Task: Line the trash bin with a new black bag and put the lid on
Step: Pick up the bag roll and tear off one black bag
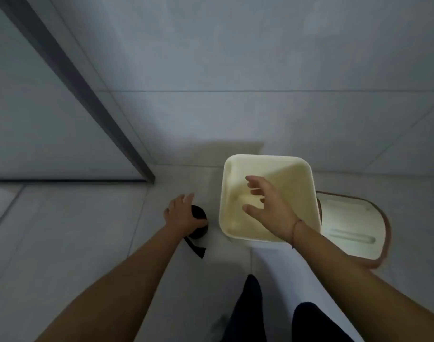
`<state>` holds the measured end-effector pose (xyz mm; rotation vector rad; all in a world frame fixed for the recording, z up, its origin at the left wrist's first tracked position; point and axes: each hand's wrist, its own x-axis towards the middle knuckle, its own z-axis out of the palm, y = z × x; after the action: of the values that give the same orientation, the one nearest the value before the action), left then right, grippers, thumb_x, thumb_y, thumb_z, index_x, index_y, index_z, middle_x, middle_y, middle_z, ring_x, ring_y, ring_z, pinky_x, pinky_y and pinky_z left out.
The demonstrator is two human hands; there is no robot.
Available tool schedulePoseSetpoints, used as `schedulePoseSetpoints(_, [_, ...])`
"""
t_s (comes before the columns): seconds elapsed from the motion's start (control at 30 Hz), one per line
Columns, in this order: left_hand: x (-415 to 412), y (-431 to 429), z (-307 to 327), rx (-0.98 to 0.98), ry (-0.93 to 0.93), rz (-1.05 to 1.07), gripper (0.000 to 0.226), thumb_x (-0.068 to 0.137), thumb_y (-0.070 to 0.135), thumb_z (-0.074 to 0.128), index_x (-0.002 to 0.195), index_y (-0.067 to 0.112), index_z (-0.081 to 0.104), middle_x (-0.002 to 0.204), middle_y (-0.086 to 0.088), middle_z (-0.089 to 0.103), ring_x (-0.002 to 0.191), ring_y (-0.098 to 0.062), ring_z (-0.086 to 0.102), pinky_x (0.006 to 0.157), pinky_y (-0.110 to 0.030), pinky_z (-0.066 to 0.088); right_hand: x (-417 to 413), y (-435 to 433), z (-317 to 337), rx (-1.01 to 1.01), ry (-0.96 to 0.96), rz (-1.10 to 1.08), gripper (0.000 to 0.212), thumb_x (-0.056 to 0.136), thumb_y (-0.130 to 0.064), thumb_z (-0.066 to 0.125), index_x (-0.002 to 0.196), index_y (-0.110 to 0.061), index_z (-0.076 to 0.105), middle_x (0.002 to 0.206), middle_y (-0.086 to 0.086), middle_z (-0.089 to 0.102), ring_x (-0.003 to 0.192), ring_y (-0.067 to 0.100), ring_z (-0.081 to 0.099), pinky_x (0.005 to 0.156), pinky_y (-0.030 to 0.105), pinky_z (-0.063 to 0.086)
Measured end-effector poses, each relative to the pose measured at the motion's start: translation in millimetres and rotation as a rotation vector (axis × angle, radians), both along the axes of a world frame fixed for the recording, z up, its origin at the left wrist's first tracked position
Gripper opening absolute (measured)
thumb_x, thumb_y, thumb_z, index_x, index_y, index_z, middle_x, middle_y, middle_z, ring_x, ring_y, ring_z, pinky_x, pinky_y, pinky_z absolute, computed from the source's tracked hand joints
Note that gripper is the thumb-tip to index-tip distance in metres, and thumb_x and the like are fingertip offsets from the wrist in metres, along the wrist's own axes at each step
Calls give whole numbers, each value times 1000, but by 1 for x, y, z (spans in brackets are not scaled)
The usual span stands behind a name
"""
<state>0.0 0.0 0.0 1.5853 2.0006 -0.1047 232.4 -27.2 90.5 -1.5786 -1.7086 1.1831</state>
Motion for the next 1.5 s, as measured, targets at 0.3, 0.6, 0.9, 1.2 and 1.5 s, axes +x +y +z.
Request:
schedulePoseSetpoints(0.3, [2,4,-57,-136,177,-143,101,76,34,71,151,28,3,157,-8,7,140,-35,17,104,-48,36,-5,-2,-19,2,-44,21,65,80,-17,69,136,-27,38,127,-8,48,110,6,48,91,14,37])
schedulePoseSetpoints(0.6, [-4,10,-21,231,-56,135,78,67,35,73,133,14,37,130,-15,39,118,-36,42,89,-46,48,-14,-1,-11,-3,-40,49,64,81,-15,68,137,-24,38,129,-4,47,110,7,47,91,15,36])
schedulePoseSetpoints(0.9, [1,15,163,490,-1126,662,53,75,28,73,117,19,42,120,-5,55,102,-23,63,69,-36,58,-27,-2,65,-361,517,-184,70,81,-43,63,141,-22,32,139,3,43,126,21,45,99,31,37])
schedulePoseSetpoints(1.2, [77,-30,224,118,-1622,454,29,86,18,62,113,7,64,103,-14,72,100,-26,67,73,-36,58,-25,-21,127,-330,1017,-108,64,78,-41,60,136,-18,45,136,7,56,126,24,51,100,43,41])
schedulePoseSetpoints(1.5, [92,-42,215,255,-1151,234,29,69,33,80,93,25,67,94,5,74,91,-13,69,77,-29,55,14,-33,135,-164,677,-462,31,98,-8,37,123,5,51,98,19,63,79,30,58,69,43,51])
